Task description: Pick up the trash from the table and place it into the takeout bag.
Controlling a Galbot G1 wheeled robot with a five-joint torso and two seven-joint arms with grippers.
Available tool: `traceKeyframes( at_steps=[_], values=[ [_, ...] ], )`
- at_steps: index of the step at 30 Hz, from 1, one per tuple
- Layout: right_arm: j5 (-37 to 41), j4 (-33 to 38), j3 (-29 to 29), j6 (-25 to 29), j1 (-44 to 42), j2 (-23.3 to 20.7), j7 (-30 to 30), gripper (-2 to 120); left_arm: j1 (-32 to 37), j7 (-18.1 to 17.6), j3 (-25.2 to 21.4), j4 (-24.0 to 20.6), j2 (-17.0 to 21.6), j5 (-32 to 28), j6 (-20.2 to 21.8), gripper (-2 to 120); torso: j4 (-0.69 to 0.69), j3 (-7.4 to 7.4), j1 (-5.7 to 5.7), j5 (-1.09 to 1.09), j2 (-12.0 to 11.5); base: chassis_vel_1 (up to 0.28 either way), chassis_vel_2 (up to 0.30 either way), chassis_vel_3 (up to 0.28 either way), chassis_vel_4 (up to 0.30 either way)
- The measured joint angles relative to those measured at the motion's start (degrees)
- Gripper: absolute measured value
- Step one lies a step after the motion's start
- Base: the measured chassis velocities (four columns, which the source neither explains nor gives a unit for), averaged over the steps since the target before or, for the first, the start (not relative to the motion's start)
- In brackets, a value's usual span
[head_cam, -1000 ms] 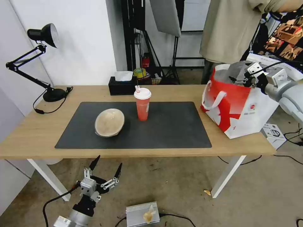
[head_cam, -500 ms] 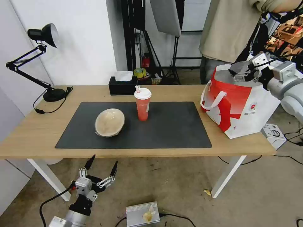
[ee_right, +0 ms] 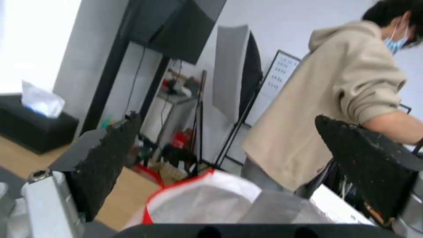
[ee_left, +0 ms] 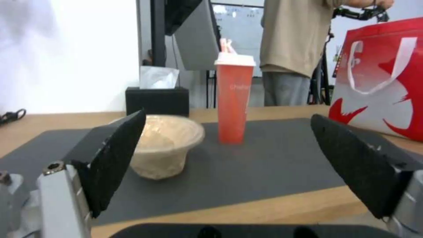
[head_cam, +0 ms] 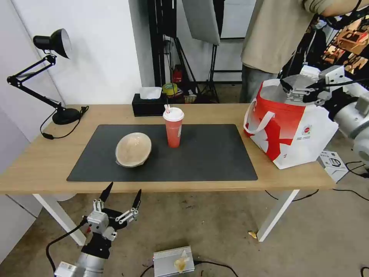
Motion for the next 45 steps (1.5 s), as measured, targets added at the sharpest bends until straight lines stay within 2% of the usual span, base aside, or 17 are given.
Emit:
traceKeyframes(
  at_steps=[7,14,16,17,20,21,30,35,39,45],
  values=[
    [0.2,3.5,4.4,3.0,-6.1,0.5,0.9,100,-0.4,0.1,0.1,-1.4,1.2,-0.5,-0.3,100,0.0,0.0,0.0,-0.01,0.0,0.0,0.0,0.0,0.0],
    [-0.8,8.6,10.0,4.5,-17.1,3.8,1.7,100,-0.7,0.2,-0.2,-2.4,2.6,-1.2,0.4,100,-0.01,0.0,0.0,-0.01,0.0,0.0,0.0,0.0,0.0],
    [-2.5,11.1,12.1,5.9,-22.9,6.2,1.7,100,-0.8,0.2,-0.3,-2.7,2.9,-1.5,0.5,100,-0.01,0.0,0.0,0.0,0.0,0.0,0.0,0.0,0.0],
    [-2.5,11.1,12.1,5.9,-22.9,6.2,1.7,100,-0.8,0.2,-0.3,-2.7,2.9,-1.5,0.5,100,-0.01,0.0,0.0,0.0,0.0,0.0,0.0,0.0,0.0],
    [-5.4,13.8,13.0,7.6,-28.6,10.1,1.7,100,-1.1,0.1,-0.3,-3.0,3.1,-1.6,0.7,100,-0.01,0.0,0.0,-0.01,0.0,0.0,0.0,0.0,0.0],
    [-5.4,13.8,13.0,7.6,-28.6,10.1,1.7,100,-1.1,0.1,-0.3,-3.0,3.1,-1.6,0.7,100,-0.01,0.0,0.0,-0.01,0.0,0.0,0.0,0.0,0.0],
    [-12.7,16.6,12.9,10.4,-38.7,20.1,-0.7,100,-1.1,0.2,-0.3,-3.6,2.8,-1.5,0.9,100,-0.01,-0.01,0.0,-0.01,0.0,0.0,0.0,0.0,0.0],
    [-16.0,17.1,12.3,11.5,-42.0,23.9,-1.8,100,-0.9,0.2,-0.3,-3.7,2.7,-1.3,0.9,100,-0.01,-0.01,0.0,0.0,0.0,0.0,0.0,0.0,0.0],
    [-20.4,17.2,11.9,12.9,-45.2,28.8,-2.9,100,-0.8,0.2,-0.2,-4.0,2.7,-1.2,1.0,100,-0.01,0.0,0.0,-0.01,0.0,0.0,0.0,0.0,0.0],
    [-23.1,17.4,11.9,13.9,-47.5,33.0,-4.2,100,-0.7,0.2,0.0,-4.7,2.6,-1.2,1.6,100,-0.01,0.0,-0.01,0.0,0.0,0.0,0.0,0.0,0.0]
  ],
)
